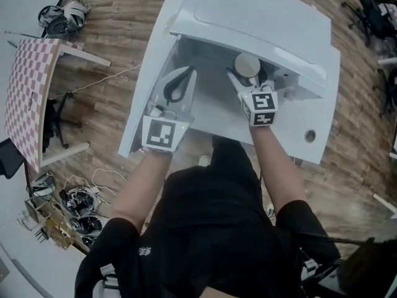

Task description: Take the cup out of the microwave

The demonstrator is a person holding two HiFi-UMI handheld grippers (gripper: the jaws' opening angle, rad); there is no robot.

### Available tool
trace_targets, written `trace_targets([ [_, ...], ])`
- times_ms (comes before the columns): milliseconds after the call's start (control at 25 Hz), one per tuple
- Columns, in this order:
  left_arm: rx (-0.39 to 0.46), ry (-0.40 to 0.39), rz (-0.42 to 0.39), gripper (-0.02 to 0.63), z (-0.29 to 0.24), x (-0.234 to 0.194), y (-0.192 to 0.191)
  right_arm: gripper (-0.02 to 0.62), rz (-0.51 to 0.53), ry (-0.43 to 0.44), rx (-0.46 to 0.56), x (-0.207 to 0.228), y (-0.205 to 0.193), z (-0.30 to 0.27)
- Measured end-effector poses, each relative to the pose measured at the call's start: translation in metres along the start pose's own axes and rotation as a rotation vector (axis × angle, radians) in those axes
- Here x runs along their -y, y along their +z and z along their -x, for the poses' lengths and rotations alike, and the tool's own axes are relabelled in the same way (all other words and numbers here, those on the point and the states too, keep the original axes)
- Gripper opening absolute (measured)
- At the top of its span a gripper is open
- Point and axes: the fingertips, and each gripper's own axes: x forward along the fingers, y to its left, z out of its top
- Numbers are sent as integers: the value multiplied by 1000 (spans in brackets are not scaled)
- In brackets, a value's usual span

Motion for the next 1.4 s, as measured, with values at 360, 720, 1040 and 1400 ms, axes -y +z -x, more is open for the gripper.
trace_targets([
  [360, 17, -8, -30, 6, 20, 12, 18, 391, -16, -4, 7, -12, 11, 42],
  [720, 1, -7, -26, 7, 43, 13, 38, 391, -19, -7, -4, -14, 35, 87],
  [1040, 15, -17, -35, 8, 48, 17, 60, 393, -28, -8, -14, -3, 54, 130],
  [1400, 40, -31, -48, 6, 54, 14, 84, 393, -28, -26, 13, 1, 85, 160],
])
